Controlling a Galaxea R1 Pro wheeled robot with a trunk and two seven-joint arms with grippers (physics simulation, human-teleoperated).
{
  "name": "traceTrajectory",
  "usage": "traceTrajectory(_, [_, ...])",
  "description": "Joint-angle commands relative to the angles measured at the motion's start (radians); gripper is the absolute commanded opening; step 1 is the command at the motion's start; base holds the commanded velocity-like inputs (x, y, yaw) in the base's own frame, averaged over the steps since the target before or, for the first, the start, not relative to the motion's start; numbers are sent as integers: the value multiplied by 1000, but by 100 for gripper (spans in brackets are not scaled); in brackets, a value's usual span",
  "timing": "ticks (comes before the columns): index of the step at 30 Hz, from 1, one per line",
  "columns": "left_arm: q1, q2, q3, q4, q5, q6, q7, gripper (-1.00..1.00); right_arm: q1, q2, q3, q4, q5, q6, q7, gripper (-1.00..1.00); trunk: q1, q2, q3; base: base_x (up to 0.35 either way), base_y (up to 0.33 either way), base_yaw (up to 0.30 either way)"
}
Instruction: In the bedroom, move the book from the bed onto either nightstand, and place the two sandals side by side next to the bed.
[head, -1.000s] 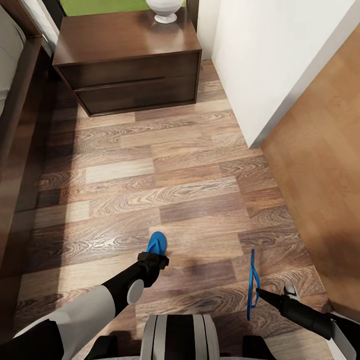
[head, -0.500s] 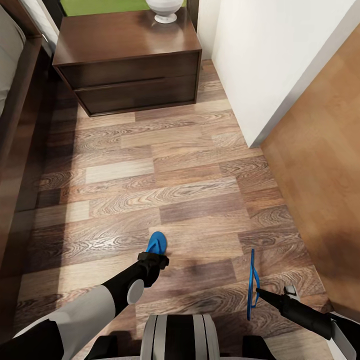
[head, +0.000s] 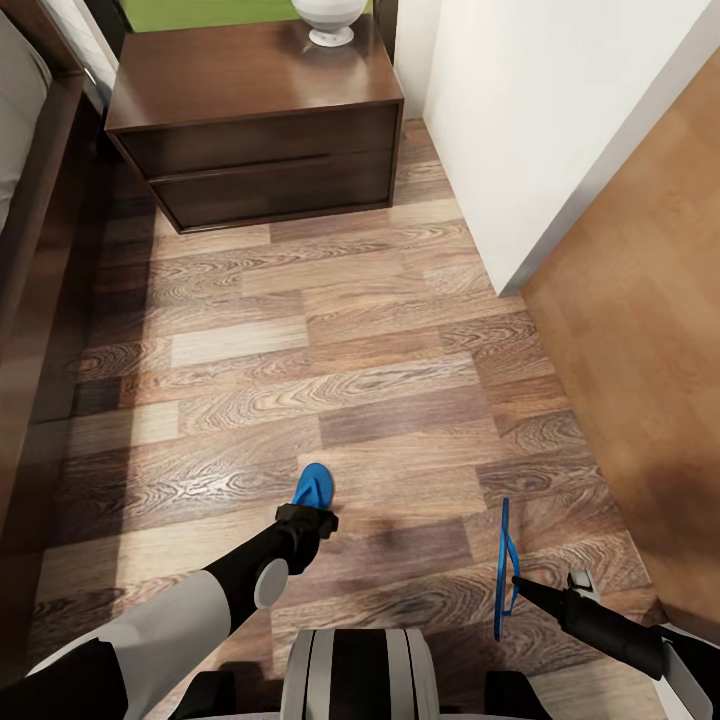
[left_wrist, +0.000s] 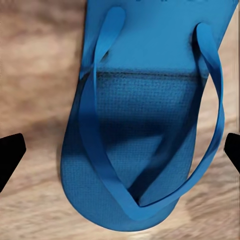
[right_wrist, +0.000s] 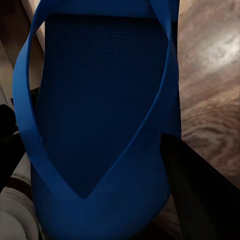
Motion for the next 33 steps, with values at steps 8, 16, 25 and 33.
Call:
traceTrajectory(8, [-1, 0, -3, -1, -5, -5, -1, 100, 0, 0, 0, -1, -3, 11, 2, -100, 0, 0, 0, 0, 0, 0])
traceTrajectory(16, [-1, -1, -3, -1, -6, -5, -1, 100, 0, 0, 0, -1, -3, 11, 2, -100, 0, 0, 0, 0, 0, 0])
traceTrajectory(25, [-1, -1, -3, -1, -5, -6, 1, 100, 0, 0, 0, -1, -3, 11, 2, -100, 0, 0, -4, 0, 0, 0])
traceTrajectory(33, [-1, -1, -3, -2, -4, -5, 0, 100, 0, 0, -1, -1, -3, 11, 2, -100, 0, 0, -4, 0, 0, 0])
